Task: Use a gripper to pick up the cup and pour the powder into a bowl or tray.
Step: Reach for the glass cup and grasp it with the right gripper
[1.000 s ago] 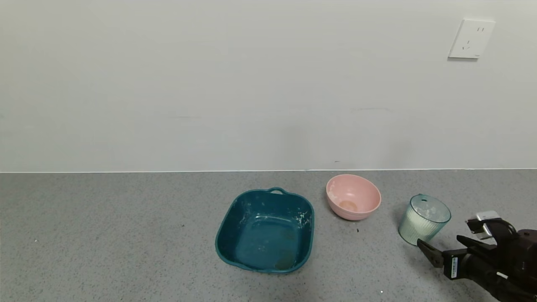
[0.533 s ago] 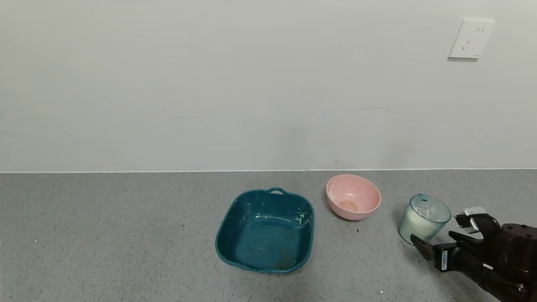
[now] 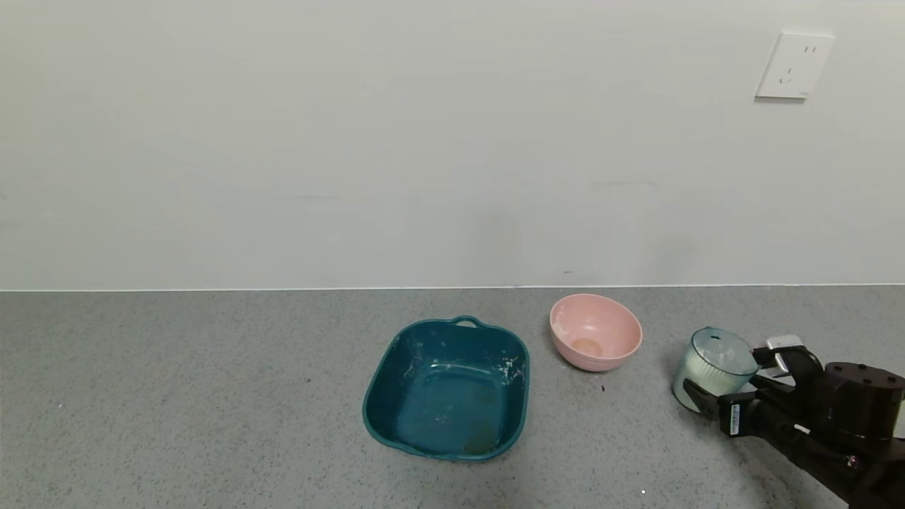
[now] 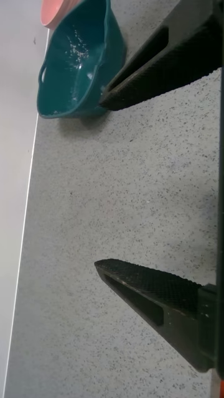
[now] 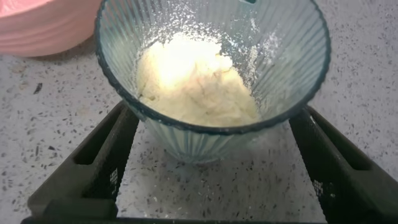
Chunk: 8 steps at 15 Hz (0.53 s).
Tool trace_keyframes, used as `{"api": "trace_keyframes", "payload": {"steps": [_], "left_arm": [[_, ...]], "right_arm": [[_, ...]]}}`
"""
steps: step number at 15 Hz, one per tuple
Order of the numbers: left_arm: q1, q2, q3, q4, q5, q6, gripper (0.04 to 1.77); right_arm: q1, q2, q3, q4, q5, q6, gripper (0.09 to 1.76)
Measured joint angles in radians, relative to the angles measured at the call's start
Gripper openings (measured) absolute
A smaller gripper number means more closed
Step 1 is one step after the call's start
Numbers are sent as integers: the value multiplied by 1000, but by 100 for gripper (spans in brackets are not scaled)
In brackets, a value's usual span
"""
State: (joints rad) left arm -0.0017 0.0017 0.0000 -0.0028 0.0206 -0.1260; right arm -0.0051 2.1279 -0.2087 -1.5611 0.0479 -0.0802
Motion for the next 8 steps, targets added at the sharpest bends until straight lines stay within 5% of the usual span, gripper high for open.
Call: {"api": "trace_keyframes", "payload": {"steps": [7, 8], "left_arm": [[0, 0, 0, 0, 0, 0, 172], [0, 0, 0, 0, 0, 0, 172]], "right_arm": [[-4, 23, -23, 0, 1, -2, 171], [-4, 25, -22, 1, 1, -2, 157]]}}
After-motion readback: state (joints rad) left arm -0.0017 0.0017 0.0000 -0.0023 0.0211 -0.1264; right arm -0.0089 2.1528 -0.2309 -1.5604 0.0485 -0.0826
